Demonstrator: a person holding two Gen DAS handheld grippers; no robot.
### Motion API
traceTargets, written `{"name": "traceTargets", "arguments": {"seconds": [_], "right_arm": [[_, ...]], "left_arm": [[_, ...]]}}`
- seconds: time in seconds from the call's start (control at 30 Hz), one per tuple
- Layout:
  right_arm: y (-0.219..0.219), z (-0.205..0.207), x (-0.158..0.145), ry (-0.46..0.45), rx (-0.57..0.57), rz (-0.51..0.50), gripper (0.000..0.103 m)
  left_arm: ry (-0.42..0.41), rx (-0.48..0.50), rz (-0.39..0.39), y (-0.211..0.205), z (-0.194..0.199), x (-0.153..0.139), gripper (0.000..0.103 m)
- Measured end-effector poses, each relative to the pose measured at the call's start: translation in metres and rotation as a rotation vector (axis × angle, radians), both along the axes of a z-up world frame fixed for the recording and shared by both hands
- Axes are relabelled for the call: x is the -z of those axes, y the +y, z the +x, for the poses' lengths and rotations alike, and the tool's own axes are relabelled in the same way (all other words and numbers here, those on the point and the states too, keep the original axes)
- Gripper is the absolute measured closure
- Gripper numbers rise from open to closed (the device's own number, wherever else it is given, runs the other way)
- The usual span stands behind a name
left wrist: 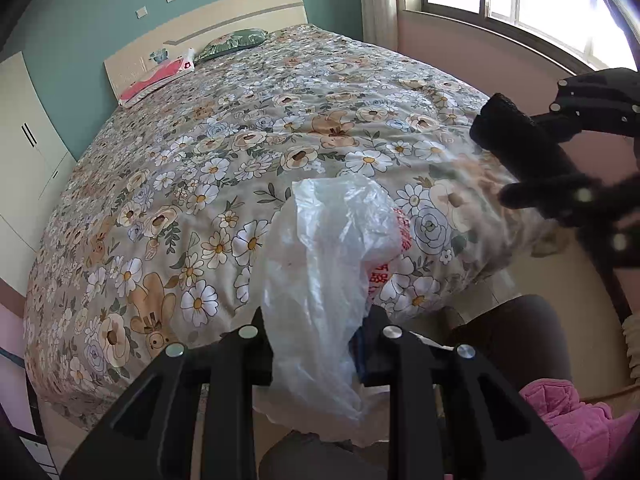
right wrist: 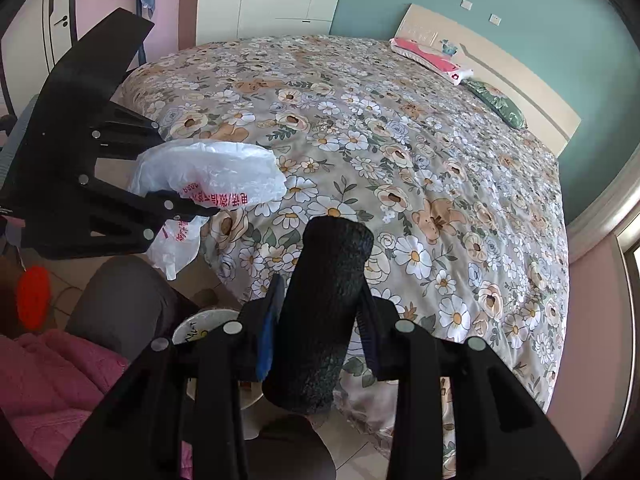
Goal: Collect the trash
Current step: 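Carry the plastic bag and black tube over the white bin with both tools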
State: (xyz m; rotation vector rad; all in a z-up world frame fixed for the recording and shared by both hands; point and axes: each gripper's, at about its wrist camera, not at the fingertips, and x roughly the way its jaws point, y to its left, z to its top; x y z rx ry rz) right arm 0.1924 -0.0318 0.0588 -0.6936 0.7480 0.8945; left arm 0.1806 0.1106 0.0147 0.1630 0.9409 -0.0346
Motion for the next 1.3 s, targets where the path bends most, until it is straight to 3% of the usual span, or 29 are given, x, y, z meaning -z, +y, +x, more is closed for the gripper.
{"name": "traceTargets", "arguments": {"seconds": [0.63,1.3], "right_arm": [[-0.027,-0.029,0.115,0.168,0.017,-0.026,0.067],[-0.014,-0.051,0.258,0.379,0.045,-0.088,0.067]], "left_arm": [[0.161,-0.013,-0.058,-0.023,-0.029,0.116,0.076],[0.325,-0.031,-0.108,-0.02,-0.036,0.234,0.076]]}}
